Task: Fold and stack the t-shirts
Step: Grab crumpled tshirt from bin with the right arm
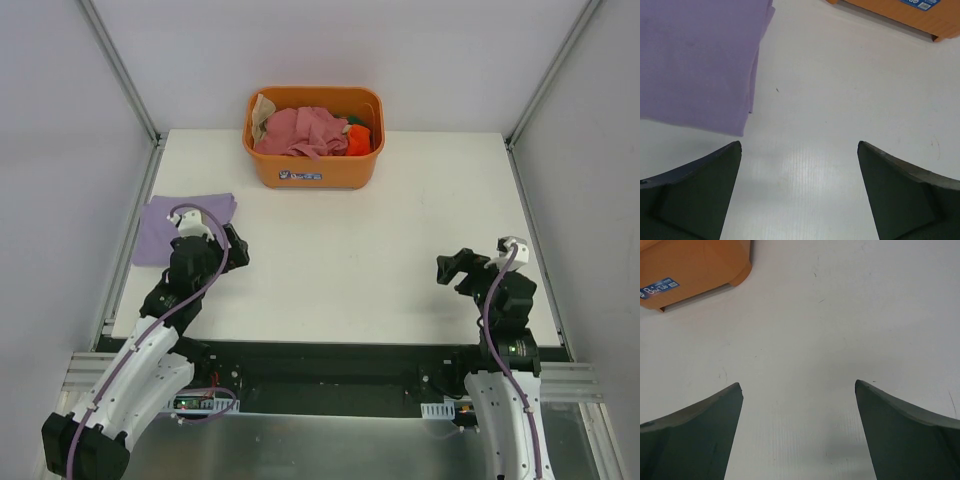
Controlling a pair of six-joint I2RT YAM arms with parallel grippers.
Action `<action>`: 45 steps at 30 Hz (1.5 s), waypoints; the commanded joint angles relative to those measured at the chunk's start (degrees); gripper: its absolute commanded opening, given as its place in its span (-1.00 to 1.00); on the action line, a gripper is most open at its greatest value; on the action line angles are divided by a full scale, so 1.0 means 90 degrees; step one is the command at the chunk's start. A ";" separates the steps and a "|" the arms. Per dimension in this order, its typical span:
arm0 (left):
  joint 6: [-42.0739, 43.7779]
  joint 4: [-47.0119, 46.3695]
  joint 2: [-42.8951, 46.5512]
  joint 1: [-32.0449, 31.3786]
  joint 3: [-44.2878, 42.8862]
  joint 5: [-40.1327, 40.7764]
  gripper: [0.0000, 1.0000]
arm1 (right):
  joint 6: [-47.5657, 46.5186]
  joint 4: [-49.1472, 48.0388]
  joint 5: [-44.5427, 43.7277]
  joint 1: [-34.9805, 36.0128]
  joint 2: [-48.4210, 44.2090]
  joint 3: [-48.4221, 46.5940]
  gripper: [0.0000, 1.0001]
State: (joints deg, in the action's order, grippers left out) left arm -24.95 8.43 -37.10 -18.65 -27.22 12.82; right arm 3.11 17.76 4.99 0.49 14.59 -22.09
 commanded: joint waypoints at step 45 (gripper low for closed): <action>-0.0245 -0.0028 -0.0242 0.0022 -0.0188 -0.0233 0.98 | -0.0462 0.1253 -0.2510 0.3900 1.2196 -1.2634 0.93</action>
State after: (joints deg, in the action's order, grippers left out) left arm -26.28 8.93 -39.00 -18.65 -27.40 10.59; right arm 1.41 30.89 -18.37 35.62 119.28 -129.56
